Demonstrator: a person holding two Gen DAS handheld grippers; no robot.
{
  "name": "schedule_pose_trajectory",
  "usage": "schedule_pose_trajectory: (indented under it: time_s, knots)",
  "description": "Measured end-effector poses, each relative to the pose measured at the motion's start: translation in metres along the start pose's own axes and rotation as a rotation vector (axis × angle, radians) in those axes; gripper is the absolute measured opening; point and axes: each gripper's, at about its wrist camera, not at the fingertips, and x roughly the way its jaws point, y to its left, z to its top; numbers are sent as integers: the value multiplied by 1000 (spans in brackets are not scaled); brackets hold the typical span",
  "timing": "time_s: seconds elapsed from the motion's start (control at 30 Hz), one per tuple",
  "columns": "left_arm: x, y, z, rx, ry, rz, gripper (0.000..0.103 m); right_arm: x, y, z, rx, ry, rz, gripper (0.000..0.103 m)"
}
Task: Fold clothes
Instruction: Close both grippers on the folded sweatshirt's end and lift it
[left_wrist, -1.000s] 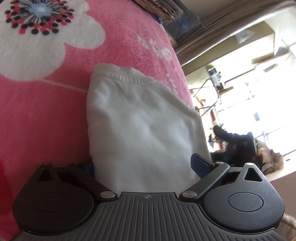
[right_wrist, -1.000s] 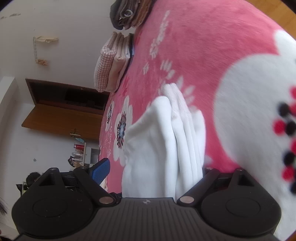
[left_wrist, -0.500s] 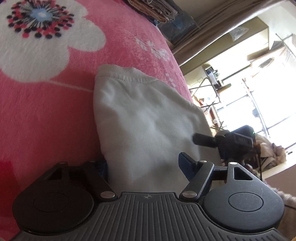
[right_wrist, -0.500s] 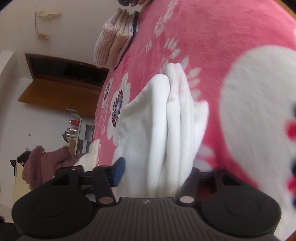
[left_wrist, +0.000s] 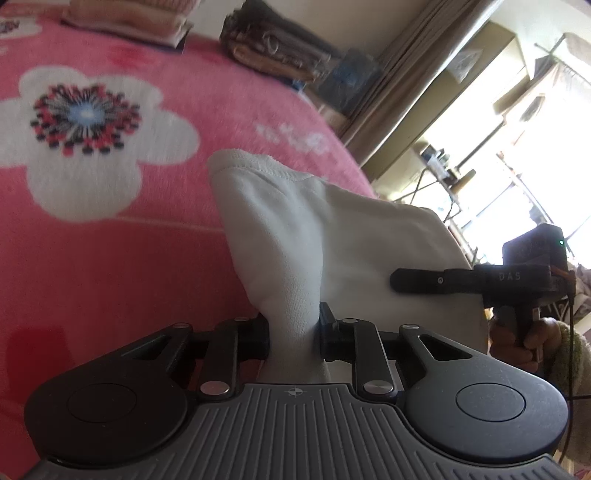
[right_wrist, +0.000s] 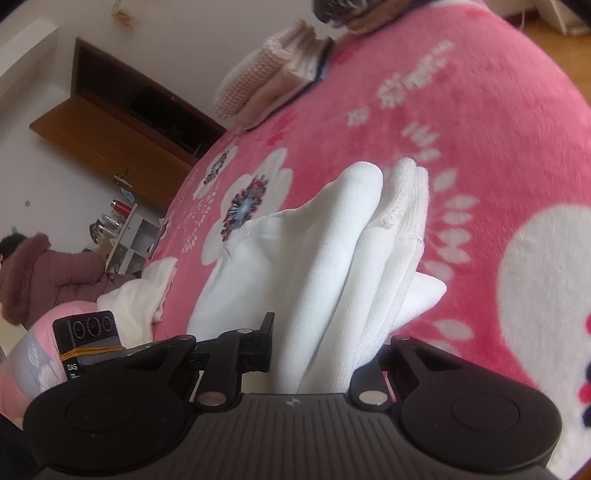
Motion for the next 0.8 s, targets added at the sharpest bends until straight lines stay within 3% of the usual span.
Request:
schedule_pose_trajectory:
  time_s: [0.4,0.8]
  knots:
    - [-74,-44,-3,95,-207,-45,19,-59,105,-31,-225,-178,-115,18]
    - [-176,-82,31,250,-510,-155,18,-119,256,-47,-470,-420,-250,17]
